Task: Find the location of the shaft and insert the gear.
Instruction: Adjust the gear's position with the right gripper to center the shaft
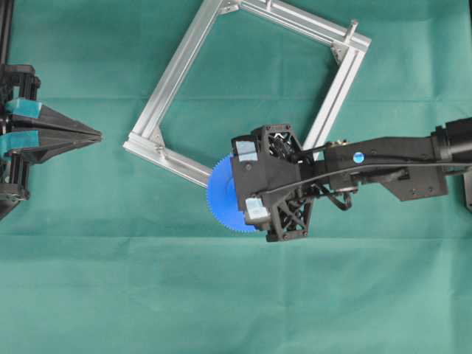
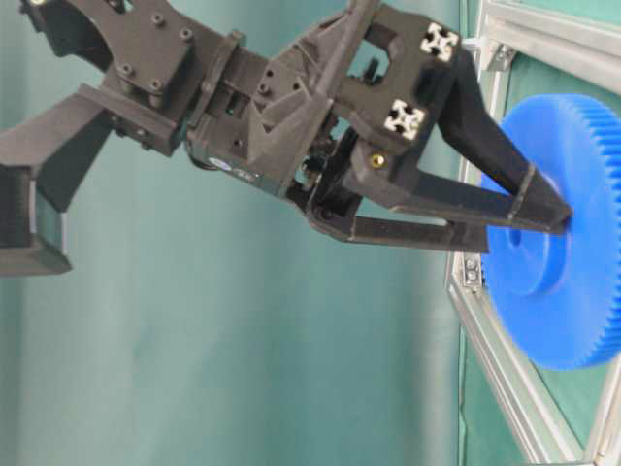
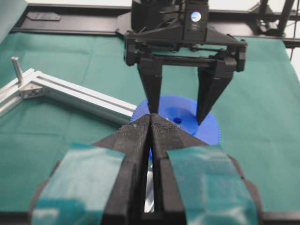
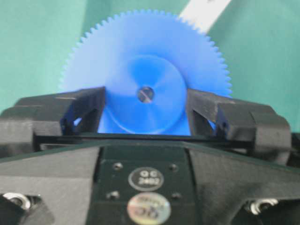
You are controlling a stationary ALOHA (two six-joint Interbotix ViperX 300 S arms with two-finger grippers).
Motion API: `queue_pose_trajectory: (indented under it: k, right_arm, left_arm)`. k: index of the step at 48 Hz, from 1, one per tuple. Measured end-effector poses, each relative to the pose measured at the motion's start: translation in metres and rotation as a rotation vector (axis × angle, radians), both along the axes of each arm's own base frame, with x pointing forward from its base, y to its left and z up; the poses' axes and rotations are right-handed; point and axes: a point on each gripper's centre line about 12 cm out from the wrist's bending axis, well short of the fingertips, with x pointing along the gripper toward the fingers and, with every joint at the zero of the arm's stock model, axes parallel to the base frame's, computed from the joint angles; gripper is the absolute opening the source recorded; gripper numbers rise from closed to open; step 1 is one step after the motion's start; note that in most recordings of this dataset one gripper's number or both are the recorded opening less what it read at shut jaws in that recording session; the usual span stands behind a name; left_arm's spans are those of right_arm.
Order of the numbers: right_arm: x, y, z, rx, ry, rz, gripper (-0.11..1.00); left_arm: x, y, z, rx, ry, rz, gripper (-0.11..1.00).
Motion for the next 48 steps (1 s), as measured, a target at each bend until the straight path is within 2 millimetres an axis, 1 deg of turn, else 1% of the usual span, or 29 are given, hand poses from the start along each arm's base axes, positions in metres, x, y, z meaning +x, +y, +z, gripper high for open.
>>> queue_pose_trajectory:
  k: [5,14,28,34,48]
  right_arm:
    - [-0.004,0.000,-0.002,0.001,0.000,0.001,0.69]
    - [-0.017,-0.002,-0.002,0.007,0.001,-0.010,0.69]
    - [-0.035,-0.011,-0.007,0.026,-0.010,-0.053,0.69]
    - [-0.038,-0.011,-0.011,0.025,-0.005,-0.052,0.69]
    - [-0.034,-0.010,-0.009,0.036,-0.044,-0.051,0.69]
  left_arm:
    - [0.000,0.000,0.000,-0.002,0.000,0.000,0.01]
    - [0.000,0.000,0.000,-0.002,0.000,0.000,0.01]
    - [0.000,0.000,0.000,-0.001,-0.003,0.000,0.01]
    - [0.000,0.000,0.000,-0.003,0.000,-0.001,0.01]
    - [0.000,0.000,0.000,-0.005,0.000,-0.001,0.01]
